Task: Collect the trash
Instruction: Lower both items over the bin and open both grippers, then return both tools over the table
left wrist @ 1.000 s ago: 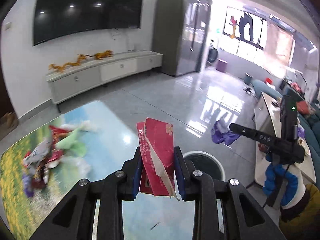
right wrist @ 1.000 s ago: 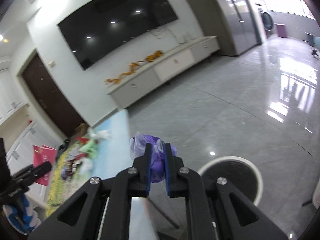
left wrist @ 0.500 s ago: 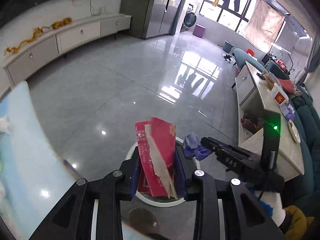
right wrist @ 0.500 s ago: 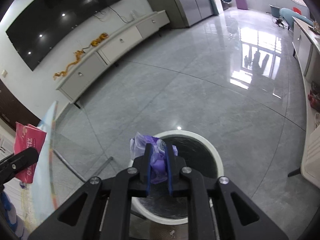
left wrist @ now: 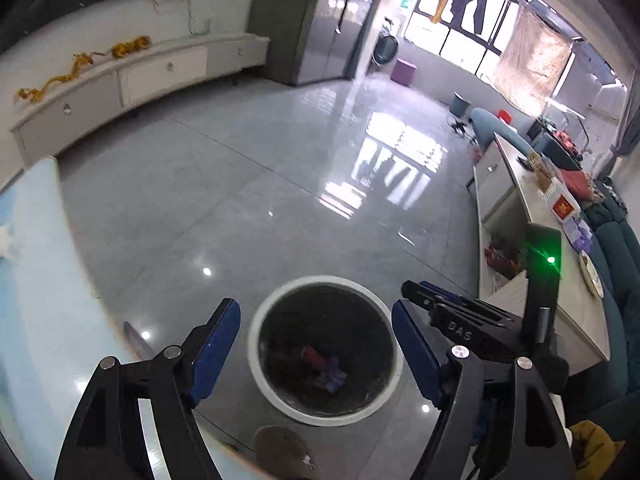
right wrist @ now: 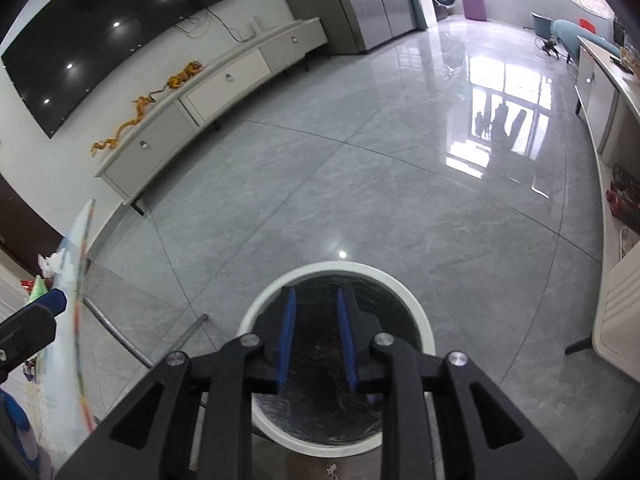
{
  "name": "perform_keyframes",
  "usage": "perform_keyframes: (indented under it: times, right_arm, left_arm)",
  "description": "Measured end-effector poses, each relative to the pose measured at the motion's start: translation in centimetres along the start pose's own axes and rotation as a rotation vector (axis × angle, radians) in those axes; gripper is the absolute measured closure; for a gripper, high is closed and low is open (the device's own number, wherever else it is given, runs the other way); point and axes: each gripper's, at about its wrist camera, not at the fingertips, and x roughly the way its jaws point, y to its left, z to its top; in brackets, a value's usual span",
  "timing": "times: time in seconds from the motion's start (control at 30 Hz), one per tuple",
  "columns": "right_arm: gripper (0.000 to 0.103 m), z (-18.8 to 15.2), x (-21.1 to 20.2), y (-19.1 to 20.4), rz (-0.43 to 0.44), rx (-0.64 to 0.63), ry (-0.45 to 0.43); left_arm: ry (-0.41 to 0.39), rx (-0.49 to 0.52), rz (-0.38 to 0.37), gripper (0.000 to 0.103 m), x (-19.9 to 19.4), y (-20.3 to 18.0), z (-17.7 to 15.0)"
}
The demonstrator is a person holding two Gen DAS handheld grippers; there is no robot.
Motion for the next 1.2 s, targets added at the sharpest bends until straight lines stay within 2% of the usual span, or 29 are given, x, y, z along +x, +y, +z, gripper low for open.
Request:
perform_keyframes:
  times: [0.07,0.13,0.2,0.43,0.57,0.93,1.2]
  right_arm:
    - [0.079,0.4,-1.1,1.2,0.024,-0.020,-0.027]
    - [0.069,0.8,-2.7,3.1,0.056,-0.045,-0.065]
    - [0.065,1.1,-4.3,4.8,0.084,-0.074,-0.102]
    - [0.064,1.2,-9.6,12.3,0.206,-0.199,-0.191]
    - [0.064,0.9,-11.7,16.4,0.273,-0.271,-0.220]
    - [0.064,-0.4,-14.3,25.7,0.401,-0.443,-0.233]
    - [0.064,-1.2,-13.4,30.1,0.443,-0.521,-0.206]
  left_arm:
    - [-0.046,-0.010,0.032,0.026,-2.2,0.9,-0.1]
    - [-0.088,-0.027,0.052,0.026,-4.5,1.8,-0.3]
    - [-0.119,-0.040,0.078,0.026,-6.4,2.4,-0.5]
    - [-0.195,-0.106,0.159,0.026,-13.4,5.8,-2.9]
    - [-0.256,-0.153,0.235,0.026,-18.0,8.3,-5.0]
    - [-0.398,-0.326,0.534,0.027,-30.1,18.0,-10.3]
    - [-0.426,-0.496,0.660,0.027,-33.3,24.9,-14.0]
